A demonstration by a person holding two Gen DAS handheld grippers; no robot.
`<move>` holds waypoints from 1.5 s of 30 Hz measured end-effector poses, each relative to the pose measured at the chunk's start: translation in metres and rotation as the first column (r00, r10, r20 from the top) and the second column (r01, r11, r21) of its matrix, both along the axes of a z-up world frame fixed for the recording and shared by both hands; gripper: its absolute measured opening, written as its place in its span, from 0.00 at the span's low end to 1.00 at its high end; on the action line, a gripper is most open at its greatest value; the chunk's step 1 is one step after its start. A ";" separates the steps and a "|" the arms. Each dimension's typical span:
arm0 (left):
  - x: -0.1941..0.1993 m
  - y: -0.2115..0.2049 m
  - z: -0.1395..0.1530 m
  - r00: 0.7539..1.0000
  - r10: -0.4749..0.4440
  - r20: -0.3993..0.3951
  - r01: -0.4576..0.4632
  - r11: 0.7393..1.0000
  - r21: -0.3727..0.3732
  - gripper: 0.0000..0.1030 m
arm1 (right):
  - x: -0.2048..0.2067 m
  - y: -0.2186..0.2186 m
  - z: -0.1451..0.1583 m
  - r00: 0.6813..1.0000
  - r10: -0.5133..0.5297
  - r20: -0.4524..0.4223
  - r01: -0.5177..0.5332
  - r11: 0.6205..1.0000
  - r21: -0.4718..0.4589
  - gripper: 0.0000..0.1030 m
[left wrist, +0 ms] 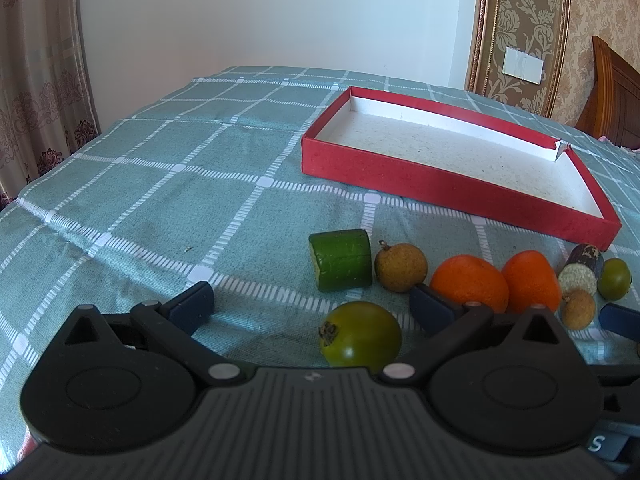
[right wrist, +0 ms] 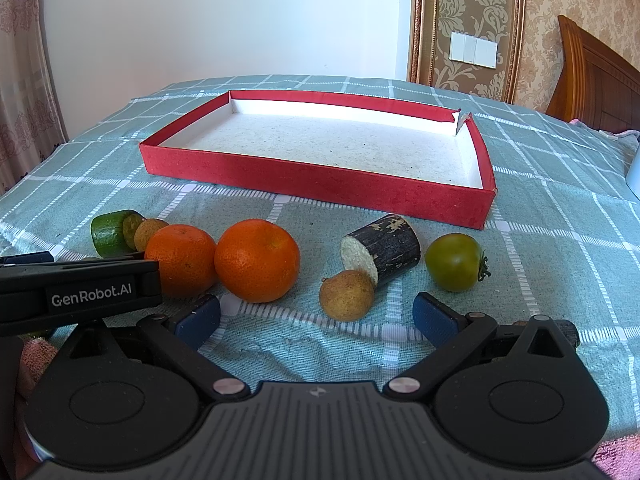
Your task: Organize fruits
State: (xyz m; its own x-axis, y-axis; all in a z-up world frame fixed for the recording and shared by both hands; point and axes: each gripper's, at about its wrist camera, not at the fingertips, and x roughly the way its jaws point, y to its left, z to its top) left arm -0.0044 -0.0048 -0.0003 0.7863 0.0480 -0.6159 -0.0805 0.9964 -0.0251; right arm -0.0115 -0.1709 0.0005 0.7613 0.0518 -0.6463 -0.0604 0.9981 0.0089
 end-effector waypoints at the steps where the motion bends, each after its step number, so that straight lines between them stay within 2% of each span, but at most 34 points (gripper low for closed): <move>1: 0.000 0.000 0.000 1.000 0.000 0.000 0.000 1.000 0.000 1.00 | 0.000 0.000 0.000 1.000 0.000 0.000 0.000 1.000 0.000 1.00; 21: 0.000 0.000 0.000 1.000 -0.001 0.000 0.001 1.000 0.000 1.00 | -0.001 -0.001 0.001 1.000 0.004 0.005 -0.004 1.000 0.003 1.00; 23: 0.000 0.000 0.000 1.000 -0.001 0.000 0.001 1.000 -0.001 1.00 | -0.013 -0.003 0.008 0.998 0.038 0.047 -0.038 0.999 0.012 1.00; 25: -0.001 0.001 0.000 1.000 -0.002 0.000 0.002 1.000 -0.001 1.00 | -0.033 -0.008 0.020 0.991 0.060 0.122 -0.058 0.998 -0.018 1.00; 28: -0.001 0.001 0.000 1.000 -0.002 0.000 0.002 1.000 -0.001 1.00 | -0.064 -0.033 0.038 0.970 0.073 0.233 -0.075 0.997 -0.001 1.00; 32: -0.001 0.001 0.000 1.000 -0.002 0.001 0.002 1.000 -0.003 1.00 | -0.093 -0.084 0.053 0.948 0.043 0.316 -0.058 0.998 0.037 1.00; 36: -0.001 0.002 0.000 1.000 -0.003 0.003 0.003 1.000 -0.006 1.00 | -0.098 -0.120 0.051 0.962 -0.005 0.274 0.011 1.000 -0.018 1.00; 38: -0.001 0.001 0.000 1.000 -0.002 0.003 0.002 1.000 -0.006 1.00 | -0.097 -0.130 0.046 0.972 0.002 0.234 0.005 1.000 -0.031 1.00; 39: -0.001 0.002 0.000 1.000 -0.002 0.003 0.002 1.000 -0.006 1.00 | -0.095 -0.131 0.044 0.976 0.013 0.217 -0.005 0.999 -0.036 0.98; 41: -0.001 0.002 0.000 1.000 -0.003 0.003 0.003 1.000 -0.006 1.00 | -0.091 -0.127 0.040 0.981 0.035 0.192 -0.023 0.998 -0.063 0.76; 42: -0.001 0.002 0.000 1.000 -0.002 0.003 0.002 1.000 -0.006 1.00 | -0.087 -0.124 0.038 0.984 0.048 0.174 -0.035 0.997 -0.074 0.55; 43: -0.001 0.002 0.000 1.000 -0.002 0.003 0.003 1.000 -0.006 1.00 | -0.084 -0.122 0.036 0.986 0.055 0.158 -0.044 0.996 -0.073 0.46; 45: -0.001 0.002 0.000 1.000 -0.003 0.004 0.003 1.000 -0.006 1.00 | -0.078 -0.119 0.030 0.989 0.056 0.139 -0.047 0.997 -0.066 0.46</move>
